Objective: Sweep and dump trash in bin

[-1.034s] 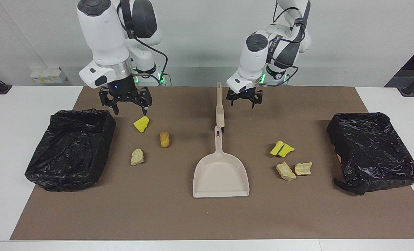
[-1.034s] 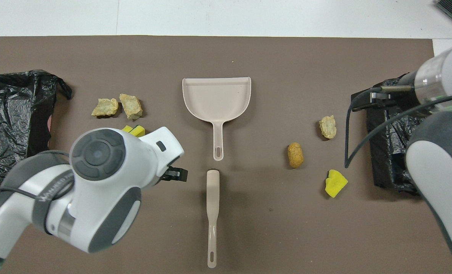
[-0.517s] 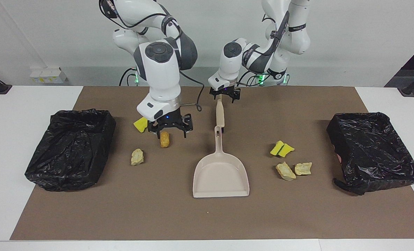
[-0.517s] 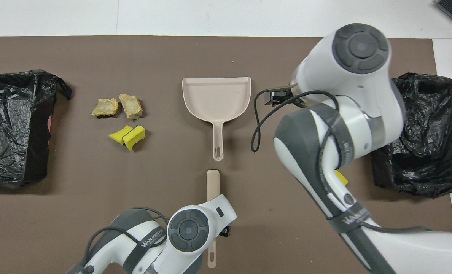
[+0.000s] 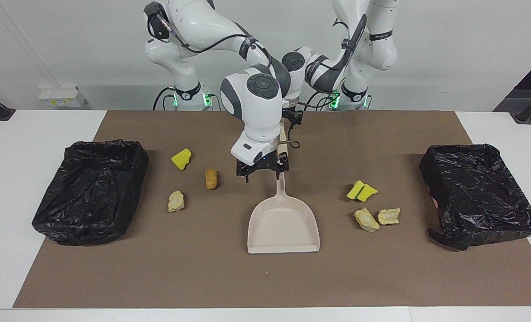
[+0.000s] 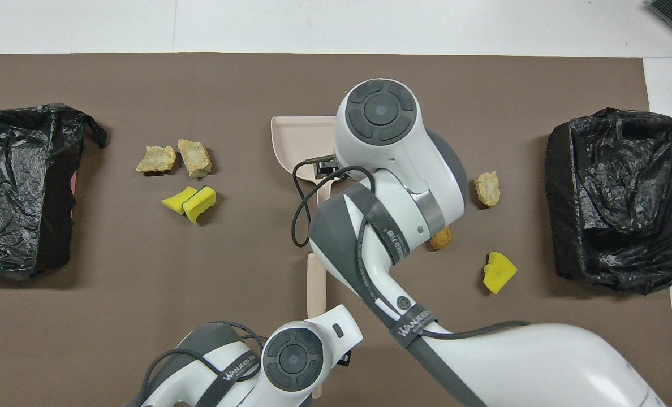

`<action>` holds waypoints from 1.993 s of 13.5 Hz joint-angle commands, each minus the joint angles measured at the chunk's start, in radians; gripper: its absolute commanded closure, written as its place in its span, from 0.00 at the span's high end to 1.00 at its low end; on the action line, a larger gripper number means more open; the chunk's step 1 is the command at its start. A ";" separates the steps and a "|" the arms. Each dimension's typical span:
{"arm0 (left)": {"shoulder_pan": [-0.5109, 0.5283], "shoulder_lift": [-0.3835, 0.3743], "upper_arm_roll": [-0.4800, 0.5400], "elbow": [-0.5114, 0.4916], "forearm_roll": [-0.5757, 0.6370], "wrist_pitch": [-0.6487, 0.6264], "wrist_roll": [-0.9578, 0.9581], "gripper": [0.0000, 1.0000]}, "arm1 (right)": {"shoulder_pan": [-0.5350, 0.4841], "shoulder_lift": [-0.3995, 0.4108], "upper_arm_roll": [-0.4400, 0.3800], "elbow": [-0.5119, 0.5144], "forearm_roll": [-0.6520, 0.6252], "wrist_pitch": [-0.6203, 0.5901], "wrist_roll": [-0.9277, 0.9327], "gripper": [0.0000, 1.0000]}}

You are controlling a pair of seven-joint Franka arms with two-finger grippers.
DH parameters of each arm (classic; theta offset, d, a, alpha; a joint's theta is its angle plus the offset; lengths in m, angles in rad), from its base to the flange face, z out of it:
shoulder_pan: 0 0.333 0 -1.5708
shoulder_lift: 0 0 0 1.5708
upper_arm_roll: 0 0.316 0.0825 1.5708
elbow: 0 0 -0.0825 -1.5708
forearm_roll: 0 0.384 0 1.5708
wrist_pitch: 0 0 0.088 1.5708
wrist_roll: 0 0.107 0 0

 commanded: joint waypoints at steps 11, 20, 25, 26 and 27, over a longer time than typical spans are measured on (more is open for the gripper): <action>0.049 -0.080 0.027 -0.025 -0.011 -0.185 0.106 0.00 | 0.048 0.028 0.000 -0.199 -0.021 0.250 0.048 1.00; 0.285 -0.331 0.029 -0.037 0.056 -0.529 0.204 0.00 | 0.057 0.009 0.000 -0.225 -0.037 0.265 0.060 0.13; 0.478 -0.321 0.030 0.007 0.228 -0.514 0.256 0.00 | 0.051 -0.003 0.000 -0.222 -0.043 0.267 0.019 0.00; 0.534 -0.296 0.032 0.039 0.251 -0.514 0.300 0.00 | 0.046 -0.015 0.000 -0.224 -0.044 0.267 -0.034 0.00; 0.610 -0.257 0.032 0.083 0.277 -0.511 0.355 0.00 | 0.042 -0.032 0.000 -0.224 -0.043 0.267 -0.088 0.00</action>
